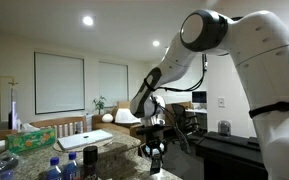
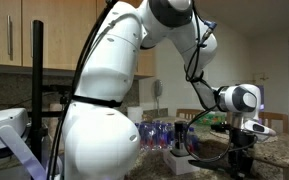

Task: Put the black object, the bottle with a black lid and the white tape on the counter top

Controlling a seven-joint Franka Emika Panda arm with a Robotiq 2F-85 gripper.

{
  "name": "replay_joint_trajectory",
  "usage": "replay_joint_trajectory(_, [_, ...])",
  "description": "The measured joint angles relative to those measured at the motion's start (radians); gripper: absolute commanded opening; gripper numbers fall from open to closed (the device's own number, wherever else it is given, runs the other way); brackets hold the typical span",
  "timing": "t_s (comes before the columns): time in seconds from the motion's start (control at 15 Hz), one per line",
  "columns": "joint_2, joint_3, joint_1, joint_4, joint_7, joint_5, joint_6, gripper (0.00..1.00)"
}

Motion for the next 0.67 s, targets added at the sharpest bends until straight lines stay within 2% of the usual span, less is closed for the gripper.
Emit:
replay_joint_trajectory(0.07, [0.003,-0.002,0.0,-0.002,0.034,0.019,0.009,0.42])
replay_joint_trajectory(0.2, [-0.006,0.0,0.001,0.001,0.029,0.021,0.032,0.42])
replay_joint_trajectory(0.27, [-0.015,0.001,0.002,0.001,0.029,0.021,0.032,0.17])
replay_joint_trajectory(0.47, [-0.021,0.001,0.002,0.003,0.056,0.044,0.04,0.17])
replay_joint_trajectory(0.67, [0.015,0.001,-0.002,0.035,0.107,0.16,0.077,0.17])
